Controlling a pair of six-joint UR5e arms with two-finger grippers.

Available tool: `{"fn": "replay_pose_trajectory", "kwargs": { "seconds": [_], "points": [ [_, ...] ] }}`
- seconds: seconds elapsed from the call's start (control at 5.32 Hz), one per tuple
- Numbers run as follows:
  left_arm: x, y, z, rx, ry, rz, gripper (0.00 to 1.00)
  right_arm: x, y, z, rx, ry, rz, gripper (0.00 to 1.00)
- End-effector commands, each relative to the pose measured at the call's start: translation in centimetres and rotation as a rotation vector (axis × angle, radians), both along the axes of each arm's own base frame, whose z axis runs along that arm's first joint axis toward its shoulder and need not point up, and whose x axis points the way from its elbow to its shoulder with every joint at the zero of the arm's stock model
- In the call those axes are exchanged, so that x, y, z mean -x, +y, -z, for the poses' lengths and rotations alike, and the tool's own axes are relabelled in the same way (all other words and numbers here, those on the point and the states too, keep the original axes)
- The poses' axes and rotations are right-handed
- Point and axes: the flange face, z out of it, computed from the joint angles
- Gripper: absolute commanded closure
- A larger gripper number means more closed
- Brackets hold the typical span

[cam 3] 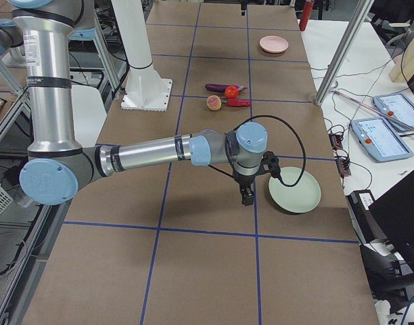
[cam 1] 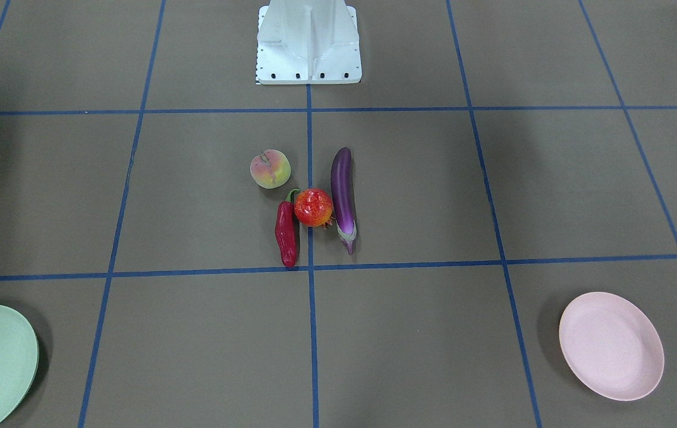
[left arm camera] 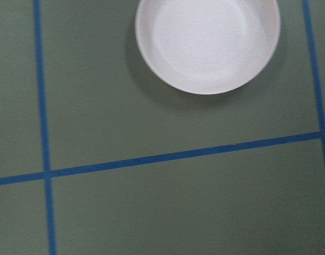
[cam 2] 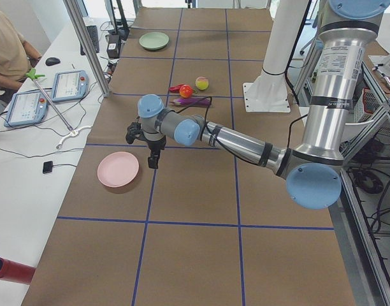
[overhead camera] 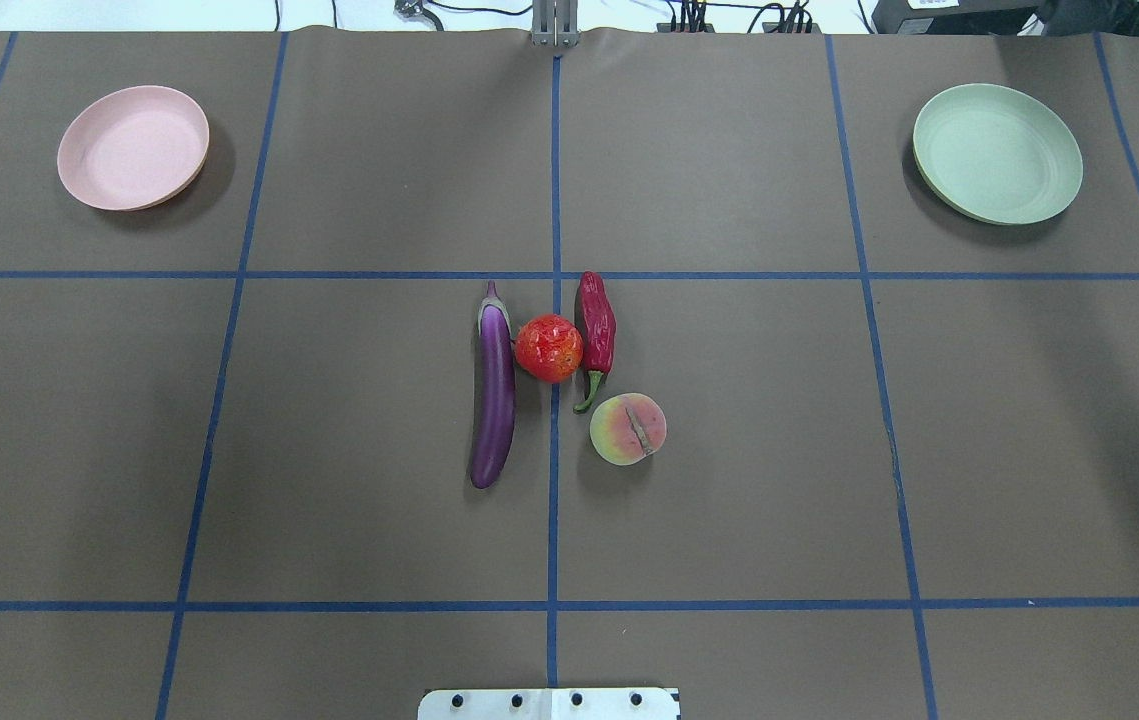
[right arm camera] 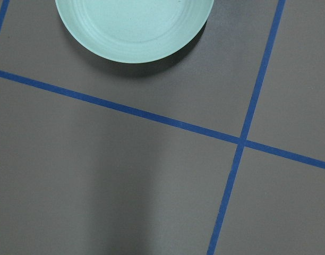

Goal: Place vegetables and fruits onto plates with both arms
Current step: 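Move the left gripper down to the purple eggplant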

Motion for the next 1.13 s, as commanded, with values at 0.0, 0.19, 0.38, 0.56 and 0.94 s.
{"fn": "replay_pose_trajectory", "kwargs": {
  "seconds": [0.0, 0.19, 0.38, 0.56, 0.94],
  "points": [
    [-13.8, 2.1, 10.6, 0.038, 0.054, 0.002, 0.00, 0.2, 0.0, 0.0, -0.001, -0.002, 0.004, 0.00],
    [-18.3, 3.5, 14.3, 0.030, 0.086, -0.048, 0.00, 0.4, 0.0, 0.1, 0.002, -0.002, 0.006, 0.00],
    [-24.7, 5.7, 17.5, 0.091, 0.092, -0.064, 0.00, 0.9, -0.1, 0.1, 0.001, -0.002, 0.014, 0.00],
    [-31.0, 6.8, 19.4, 0.090, 0.055, -0.056, 0.00, 1.4, -0.2, 0.3, -0.001, -0.002, 0.022, 0.00],
    [-37.0, 6.7, 23.4, 0.131, 0.039, -0.062, 0.00, 1.9, -0.2, 0.3, 0.000, -0.002, 0.030, 0.00]
  ]
}}
